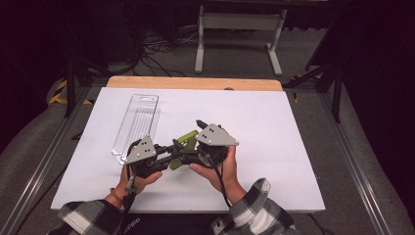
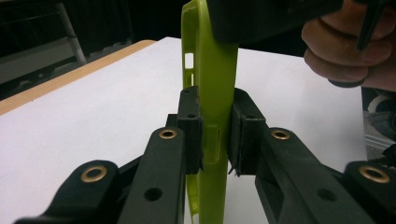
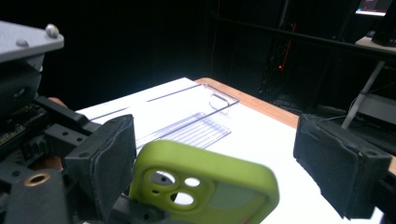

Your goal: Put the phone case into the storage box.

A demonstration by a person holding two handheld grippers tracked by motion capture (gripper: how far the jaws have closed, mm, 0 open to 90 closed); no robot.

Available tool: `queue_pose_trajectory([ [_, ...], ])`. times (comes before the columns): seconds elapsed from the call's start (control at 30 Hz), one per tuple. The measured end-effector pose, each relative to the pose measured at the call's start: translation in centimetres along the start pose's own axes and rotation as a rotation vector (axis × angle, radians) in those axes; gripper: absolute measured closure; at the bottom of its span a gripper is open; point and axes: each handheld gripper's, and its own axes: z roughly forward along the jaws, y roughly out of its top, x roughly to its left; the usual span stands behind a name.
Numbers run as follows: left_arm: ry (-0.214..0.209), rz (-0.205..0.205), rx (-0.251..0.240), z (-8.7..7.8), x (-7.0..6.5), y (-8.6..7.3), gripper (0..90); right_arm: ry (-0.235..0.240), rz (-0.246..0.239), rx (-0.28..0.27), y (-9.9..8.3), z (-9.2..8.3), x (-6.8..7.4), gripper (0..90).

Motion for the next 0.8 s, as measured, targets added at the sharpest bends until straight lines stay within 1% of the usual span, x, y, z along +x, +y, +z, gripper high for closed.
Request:
queue_pose_trajectory([
  [0.07, 0.003, 0.002, -0.006, 0.1, -0.1, -0.1, 77.8, -0.001, -0.003, -0.006, 0.1, -0.2, -0.1, 14.2],
  [0.1, -0.004, 0.007, 0.006, 0.0, -0.1, 0.0, 77.8, -0.006, -0.006, -0.009, 0.1, -0.2, -0.2, 14.2],
  [0.17, -0.003, 0.009, 0.001, 0.1, -0.3, 0.0, 77.8, -0.011, -0.005, -0.016, 0.3, -0.4, -0.4, 14.2],
  [0.23, -0.011, 0.021, 0.008, 0.0, -0.4, 0.0, 77.8, -0.018, -0.003, -0.019, 0.3, -0.5, -0.7, 14.2],
  [0.27, -0.009, 0.026, 0.003, 0.1, -0.5, 0.0, 77.8, -0.019, -0.002, -0.02, 0.3, -0.5, -0.8, 14.2],
  [0.3, -0.009, 0.027, 0.006, 0.1, -0.5, 0.0, 77.8, -0.021, -0.002, -0.017, 0.4, -0.6, -0.9, 14.2],
  [0.33, -0.013, 0.036, 0.014, 0.0, -0.6, 0.0, 77.8, -0.024, 0.001, -0.018, 0.4, -0.6, -1.0, 14.2],
  [0.4, -0.014, 0.039, 0.014, 0.1, -0.6, 0.0, 77.8, -0.025, 0.002, -0.019, 0.4, -0.7, -1.1, 14.2],
  [0.47, -0.016, 0.045, 0.011, 0.1, -0.6, -0.1, 77.8, -0.036, 0.0, -0.023, 0.5, -0.8, -1.4, 14.2],
  [0.5, -0.023, 0.043, 0.015, 0.1, -0.8, -0.1, 77.9, -0.037, 0.0, -0.02, 0.5, -0.9, -1.5, 14.2],
  [0.57, -0.023, 0.045, 0.016, 0.2, -0.8, -0.1, 77.9, -0.037, -0.002, -0.019, 0.5, -0.9, -1.6, 14.2],
  [0.63, -0.03, 0.059, 0.023, 0.2, -0.9, -0.1, 77.8, -0.037, 0.004, -0.022, 0.6, -0.9, -1.8, 14.3],
  [0.77, -0.025, 0.065, 0.022, 0.3, -1.0, -0.2, 77.8, -0.037, 0.002, -0.025, 0.7, -1.1, -2.0, 14.2],
  [0.8, -0.026, 0.068, 0.027, 0.2, -0.9, -0.2, 77.9, -0.04, -0.002, -0.025, 0.7, -1.1, -2.0, 14.2],
])
